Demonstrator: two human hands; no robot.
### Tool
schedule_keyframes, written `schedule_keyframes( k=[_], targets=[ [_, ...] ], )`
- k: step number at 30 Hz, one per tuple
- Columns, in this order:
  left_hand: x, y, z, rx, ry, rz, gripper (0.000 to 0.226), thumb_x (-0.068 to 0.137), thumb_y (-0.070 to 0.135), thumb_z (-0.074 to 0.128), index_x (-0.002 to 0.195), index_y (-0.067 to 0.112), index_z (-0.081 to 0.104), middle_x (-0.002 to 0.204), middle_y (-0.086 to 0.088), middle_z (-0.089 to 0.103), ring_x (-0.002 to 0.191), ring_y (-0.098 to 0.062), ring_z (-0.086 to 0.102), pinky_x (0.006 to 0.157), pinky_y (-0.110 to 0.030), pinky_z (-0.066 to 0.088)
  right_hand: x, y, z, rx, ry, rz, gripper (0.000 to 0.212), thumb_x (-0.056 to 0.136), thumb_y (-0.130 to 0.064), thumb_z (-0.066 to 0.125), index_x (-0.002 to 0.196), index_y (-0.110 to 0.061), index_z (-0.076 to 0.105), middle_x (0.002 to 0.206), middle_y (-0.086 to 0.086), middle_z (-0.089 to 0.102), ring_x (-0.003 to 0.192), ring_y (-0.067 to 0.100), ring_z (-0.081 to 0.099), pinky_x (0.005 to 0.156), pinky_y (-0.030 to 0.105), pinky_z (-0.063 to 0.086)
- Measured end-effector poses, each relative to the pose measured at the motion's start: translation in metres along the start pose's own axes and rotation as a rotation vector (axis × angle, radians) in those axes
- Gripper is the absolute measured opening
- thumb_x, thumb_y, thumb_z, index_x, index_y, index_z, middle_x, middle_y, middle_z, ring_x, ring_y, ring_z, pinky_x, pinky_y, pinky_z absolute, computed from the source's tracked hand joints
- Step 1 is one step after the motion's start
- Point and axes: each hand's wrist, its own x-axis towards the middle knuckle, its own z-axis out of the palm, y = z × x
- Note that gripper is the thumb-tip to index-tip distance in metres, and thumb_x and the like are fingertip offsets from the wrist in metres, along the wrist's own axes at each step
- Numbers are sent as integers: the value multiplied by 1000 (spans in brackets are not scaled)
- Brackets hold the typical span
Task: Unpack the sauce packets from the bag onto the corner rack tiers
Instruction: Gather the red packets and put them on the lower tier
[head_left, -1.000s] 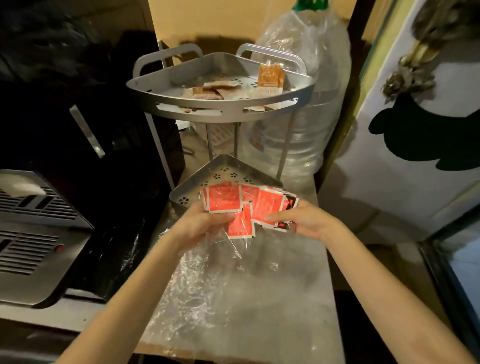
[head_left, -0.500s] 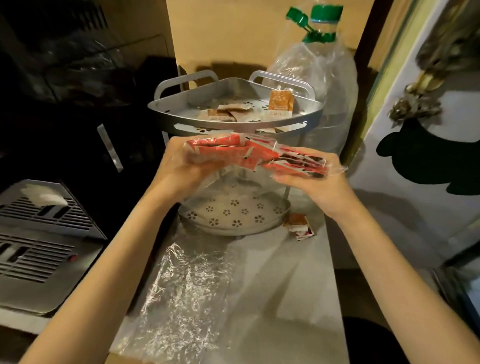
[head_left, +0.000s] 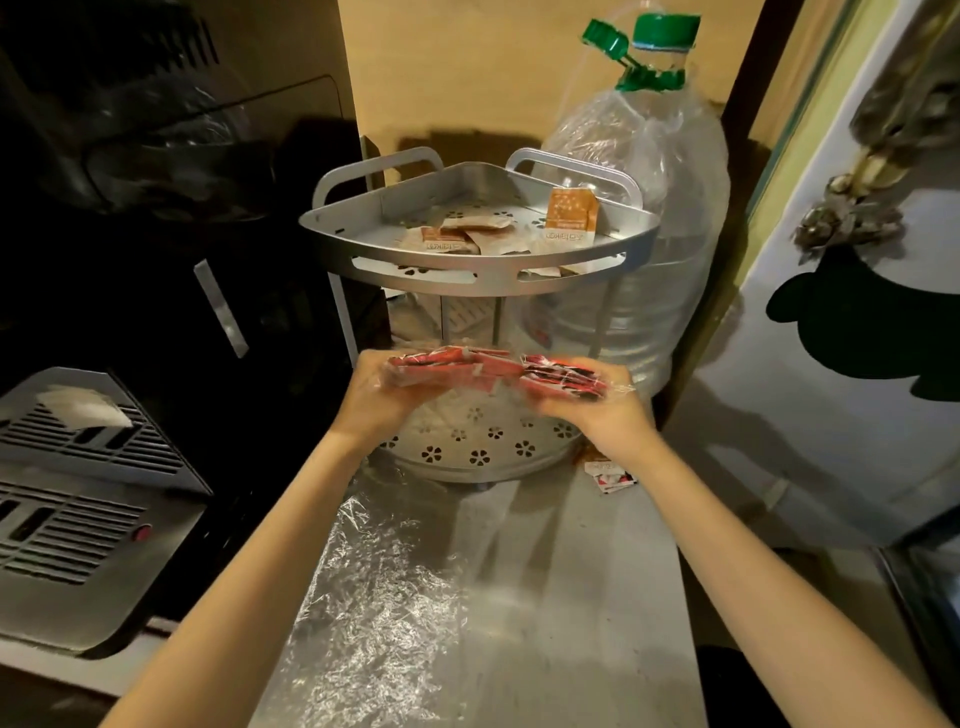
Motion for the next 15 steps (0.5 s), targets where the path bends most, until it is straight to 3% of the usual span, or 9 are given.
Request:
schedule_keyframes(
  k=[2,4,6,8,10,12,15],
  targets=[
    [2,-16,1,-23,-16,-113,25,70,-2,73,92,9,71,80,18,73,82,-6,69,77,-23,56,7,12,1,23,-14,87,45,64,10,75,101,-13,64,83,-13,71,73,-10,65,67,6,48],
    [5,-27,4,-73,-38,-240,30,72,-3,70,89,21,68,73,22,71,80,1,67,80,-24,54,15,22,-1,30,-41,192,46,64,8,76,103,-12,64,94,-4,68,80,-6,65,68,7,49],
    [12,-34,7,-123,-21,-336,29,75,-4,67,97,15,65,83,16,70,87,-5,66,77,-23,52,24,27,-4,10,-77,264,43,66,5,75,106,-7,65,99,-3,67,91,5,65,70,10,51],
    [22,-41,7,-85,22,-408,31,75,-2,68,104,8,62,93,3,66,93,-16,62,81,-24,49,34,30,-5,-13,-104,306,35,72,0,73,105,-7,66,94,-10,66,85,0,64,67,7,49],
    [29,-48,4,-95,36,-422,25,73,-5,69,91,12,63,78,5,69,89,-21,64,84,-32,51,45,30,-5,-23,-87,369,30,77,-6,70,107,-8,65,88,-14,63,75,-6,60,57,1,46],
    [33,-50,0,-140,31,-457,27,73,-7,67,79,18,62,64,9,70,73,-13,68,75,-29,53,56,34,-4,-9,-35,425,26,76,-6,71,102,-6,67,85,-9,64,74,1,61,53,4,47],
    [40,-51,-5,-218,-13,-492,16,75,5,68,87,16,65,90,-7,70,88,-24,66,83,-37,50,65,40,-3,28,14,407,16,74,-3,72,89,-7,69,82,-6,67,64,-4,65,59,8,52]
  ],
)
